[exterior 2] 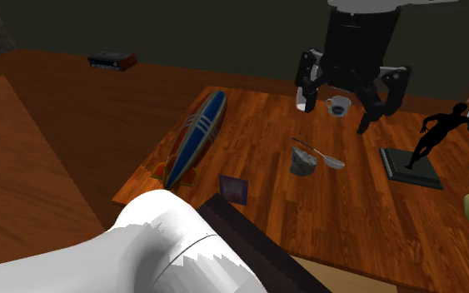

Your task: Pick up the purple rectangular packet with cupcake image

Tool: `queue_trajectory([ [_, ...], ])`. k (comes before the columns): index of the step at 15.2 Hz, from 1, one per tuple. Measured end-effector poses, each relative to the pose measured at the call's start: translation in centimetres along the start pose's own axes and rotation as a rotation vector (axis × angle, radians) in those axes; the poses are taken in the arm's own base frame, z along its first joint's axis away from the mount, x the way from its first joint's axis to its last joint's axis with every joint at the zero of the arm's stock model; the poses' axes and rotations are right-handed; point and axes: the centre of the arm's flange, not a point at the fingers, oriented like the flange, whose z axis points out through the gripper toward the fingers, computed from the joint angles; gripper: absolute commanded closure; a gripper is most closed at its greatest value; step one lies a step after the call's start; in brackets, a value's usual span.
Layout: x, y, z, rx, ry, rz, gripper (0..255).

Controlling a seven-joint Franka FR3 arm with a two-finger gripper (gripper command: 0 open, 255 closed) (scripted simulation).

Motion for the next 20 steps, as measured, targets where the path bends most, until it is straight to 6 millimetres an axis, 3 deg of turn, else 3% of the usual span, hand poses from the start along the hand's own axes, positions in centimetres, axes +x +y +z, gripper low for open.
queue_trajectory([
  [2,-0.2,-0.3,0.5,0.0,0.001,0.015,0],
  [5,-1.6,-2.1,3.0,-0.003,0.004,0.098,0],
  [14,-4.5,-9.0,12.1,-0.012,0.016,0.4,0],
  [20,-5.1,-14.2,18.5,-0.02,0.023,0.601,0],
])
